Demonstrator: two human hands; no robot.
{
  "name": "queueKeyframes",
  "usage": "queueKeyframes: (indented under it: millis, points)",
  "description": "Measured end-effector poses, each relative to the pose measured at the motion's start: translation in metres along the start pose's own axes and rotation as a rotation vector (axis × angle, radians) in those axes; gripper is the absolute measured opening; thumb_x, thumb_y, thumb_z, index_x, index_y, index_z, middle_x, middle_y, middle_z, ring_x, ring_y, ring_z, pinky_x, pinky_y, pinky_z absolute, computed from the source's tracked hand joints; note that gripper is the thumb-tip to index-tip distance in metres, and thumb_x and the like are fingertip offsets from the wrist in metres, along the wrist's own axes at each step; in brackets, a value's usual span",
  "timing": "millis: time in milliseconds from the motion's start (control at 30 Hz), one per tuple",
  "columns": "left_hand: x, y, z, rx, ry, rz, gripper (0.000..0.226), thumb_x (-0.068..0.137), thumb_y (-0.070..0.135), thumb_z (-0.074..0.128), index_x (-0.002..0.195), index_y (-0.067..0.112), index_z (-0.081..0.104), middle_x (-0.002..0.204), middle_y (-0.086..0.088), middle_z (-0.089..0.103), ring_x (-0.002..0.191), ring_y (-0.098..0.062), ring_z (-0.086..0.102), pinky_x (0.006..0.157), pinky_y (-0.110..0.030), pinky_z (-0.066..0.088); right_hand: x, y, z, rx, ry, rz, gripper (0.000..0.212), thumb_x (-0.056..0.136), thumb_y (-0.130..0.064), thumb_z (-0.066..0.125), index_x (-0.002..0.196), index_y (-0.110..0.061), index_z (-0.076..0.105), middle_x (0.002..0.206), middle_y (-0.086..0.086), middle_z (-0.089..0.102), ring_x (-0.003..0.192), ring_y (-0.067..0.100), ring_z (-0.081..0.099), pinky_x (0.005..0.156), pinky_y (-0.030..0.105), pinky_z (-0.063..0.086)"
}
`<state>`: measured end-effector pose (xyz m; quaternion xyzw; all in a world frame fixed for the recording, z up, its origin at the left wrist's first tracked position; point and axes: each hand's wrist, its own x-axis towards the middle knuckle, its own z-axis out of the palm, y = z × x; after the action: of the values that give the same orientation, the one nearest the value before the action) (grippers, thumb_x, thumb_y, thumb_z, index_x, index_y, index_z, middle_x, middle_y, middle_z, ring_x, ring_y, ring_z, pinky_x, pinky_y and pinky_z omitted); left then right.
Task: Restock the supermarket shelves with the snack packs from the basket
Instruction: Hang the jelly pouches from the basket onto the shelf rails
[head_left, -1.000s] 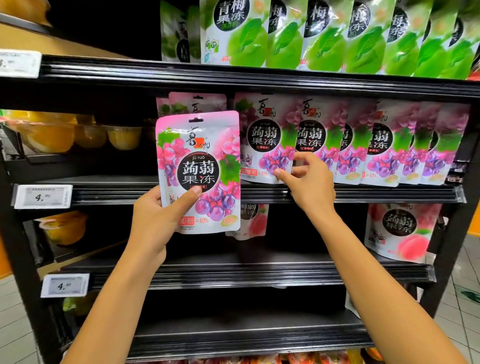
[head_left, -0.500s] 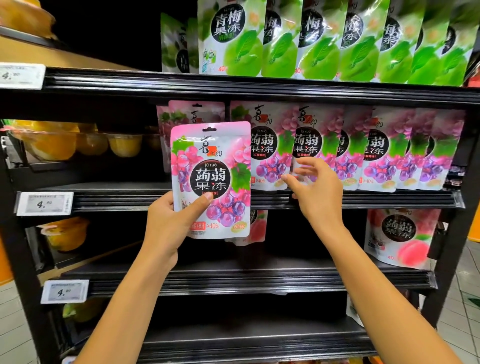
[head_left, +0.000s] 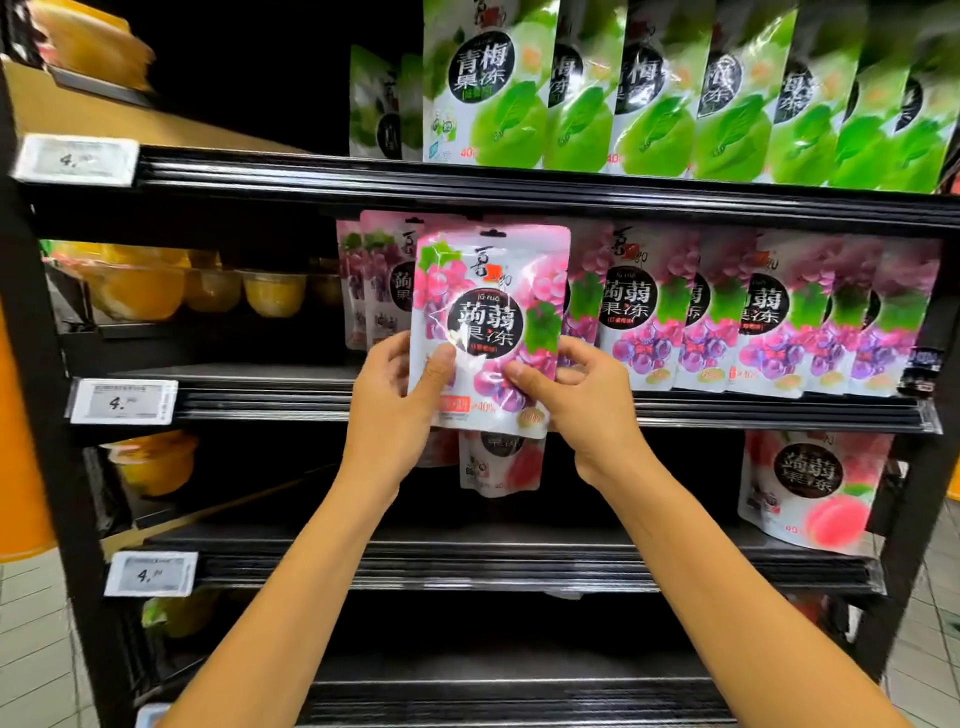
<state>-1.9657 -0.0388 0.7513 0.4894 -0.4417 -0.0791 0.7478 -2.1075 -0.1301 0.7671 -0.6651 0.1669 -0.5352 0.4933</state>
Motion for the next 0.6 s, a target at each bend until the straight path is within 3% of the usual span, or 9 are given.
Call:
queueKeyframes:
  millis: [100,167,267,333,500,600]
  points:
    - [-0.010,0.001,-0.003,0.231,0.026,0.229,0.045,0.091,0.041,0.062,0.132,0.032,0.046,0.127,0.023,0.050,0.113,0.013,0.050,0.089,-0.003,0.038,0.013,-0.003,0.006,-0.046,0.030,0.001,0.022,0.077,-0.011,0.082,0.096,-0.009,0.072,0.084,0.010,0.077,0.079,0.024,0.075,0.075,0.041,0.062]
    - [-0.019,0.000,-0.002,0.376,-0.017,0.354,0.036,0.095,0.032,0.060,0.129,0.035,0.050,0.128,0.024,0.047,0.118,0.013,0.045,0.091,0.002,0.031,0.022,-0.005,0.011,-0.078,0.039,-0.012,0.020,0.077,-0.014,0.082,0.094,-0.010,0.072,0.083,0.009,0.077,0.079,0.022,0.075,0.076,0.040,0.061]
    - [-0.025,-0.005,0.001,0.496,-0.092,0.386,0.041,0.094,0.033,0.057,0.135,0.038,0.048,0.139,0.022,0.044,0.131,0.005,0.039,0.105,-0.010,0.032,0.033,-0.009,0.019,-0.096,0.074,-0.059,0.016,0.077,-0.016,0.083,0.083,-0.021,0.069,0.069,-0.005,0.075,0.068,0.009,0.073,0.058,0.023,0.056]
    - [-0.024,-0.009,0.003,0.601,-0.092,0.385,0.046,0.095,0.035,0.056,0.140,0.035,0.046,0.149,0.020,0.037,0.139,0.002,0.030,0.114,-0.023,0.027,0.039,-0.010,0.024,-0.080,0.087,-0.080,0.018,0.077,-0.013,0.082,0.089,-0.017,0.070,0.072,-0.004,0.075,0.066,0.010,0.073,0.052,0.020,0.051]
    - [-0.016,-0.019,0.006,0.817,-0.136,0.365,0.053,0.097,0.036,0.052,0.147,0.027,0.038,0.160,0.012,0.022,0.146,-0.002,0.019,0.123,-0.031,0.006,0.044,-0.004,0.036,-0.131,0.134,-0.109,0.032,0.082,-0.006,0.077,0.111,-0.006,0.065,0.087,0.011,0.075,0.079,0.024,0.074,0.071,0.041,0.061]
    - [-0.018,-0.027,0.007,0.824,-0.170,0.336,0.058,0.097,0.039,0.050,0.151,0.030,0.031,0.162,0.014,0.012,0.147,0.002,0.010,0.121,-0.025,-0.004,0.039,0.003,0.034,-0.224,0.101,-0.150,0.032,0.084,-0.012,0.076,0.113,-0.008,0.063,0.092,0.008,0.075,0.082,0.020,0.073,0.075,0.042,0.060]
